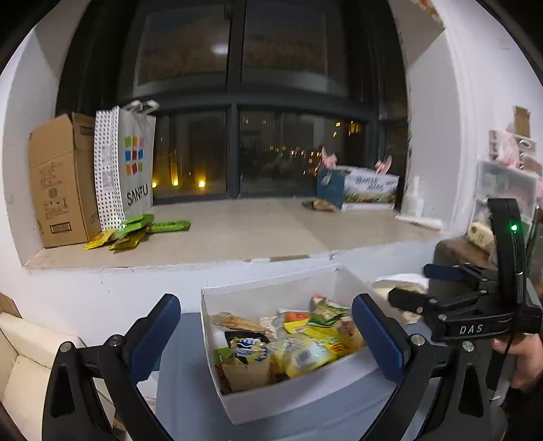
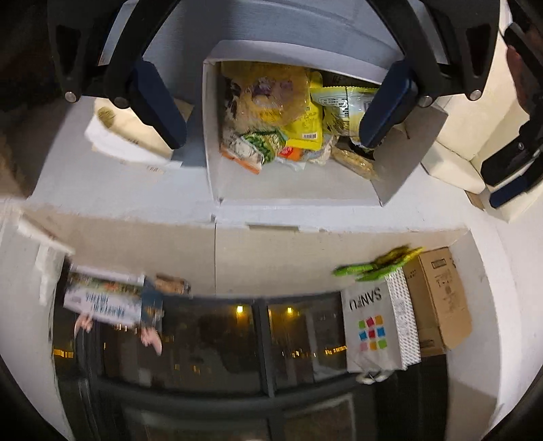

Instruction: Organize snacks

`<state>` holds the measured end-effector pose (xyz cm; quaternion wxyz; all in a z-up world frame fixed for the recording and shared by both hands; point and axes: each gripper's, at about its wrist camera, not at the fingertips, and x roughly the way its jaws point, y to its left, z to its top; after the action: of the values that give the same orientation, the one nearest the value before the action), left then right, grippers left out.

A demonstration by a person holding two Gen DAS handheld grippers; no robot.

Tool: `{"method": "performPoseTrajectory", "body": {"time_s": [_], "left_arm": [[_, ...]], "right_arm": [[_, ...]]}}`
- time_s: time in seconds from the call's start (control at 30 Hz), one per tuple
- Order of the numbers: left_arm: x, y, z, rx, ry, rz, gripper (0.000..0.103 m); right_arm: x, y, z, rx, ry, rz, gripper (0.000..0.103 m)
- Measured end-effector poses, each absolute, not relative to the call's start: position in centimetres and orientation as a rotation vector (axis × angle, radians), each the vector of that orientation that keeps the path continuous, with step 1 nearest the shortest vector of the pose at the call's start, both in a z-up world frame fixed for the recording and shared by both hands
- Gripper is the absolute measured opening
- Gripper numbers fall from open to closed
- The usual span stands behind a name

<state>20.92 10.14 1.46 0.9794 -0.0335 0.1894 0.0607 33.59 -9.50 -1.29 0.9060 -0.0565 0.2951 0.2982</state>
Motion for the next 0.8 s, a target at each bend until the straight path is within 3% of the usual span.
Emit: {"method": "performPoseTrajectory", "body": {"time_s": [0.4, 0.8], "left_arm": [[11.0, 5.3, 1.5, -0.047, 0.438, 0.127, 0.103], [1.9, 1.6, 1.2, -0.17, 0.446, 0.074, 0.103]], "right_arm": [[22.0, -13.8, 2.6, -0.122, 0.443, 0.622, 0.103], [11.5, -20.6, 1.8, -0.051, 0.508, 0.667, 0.103]]}}
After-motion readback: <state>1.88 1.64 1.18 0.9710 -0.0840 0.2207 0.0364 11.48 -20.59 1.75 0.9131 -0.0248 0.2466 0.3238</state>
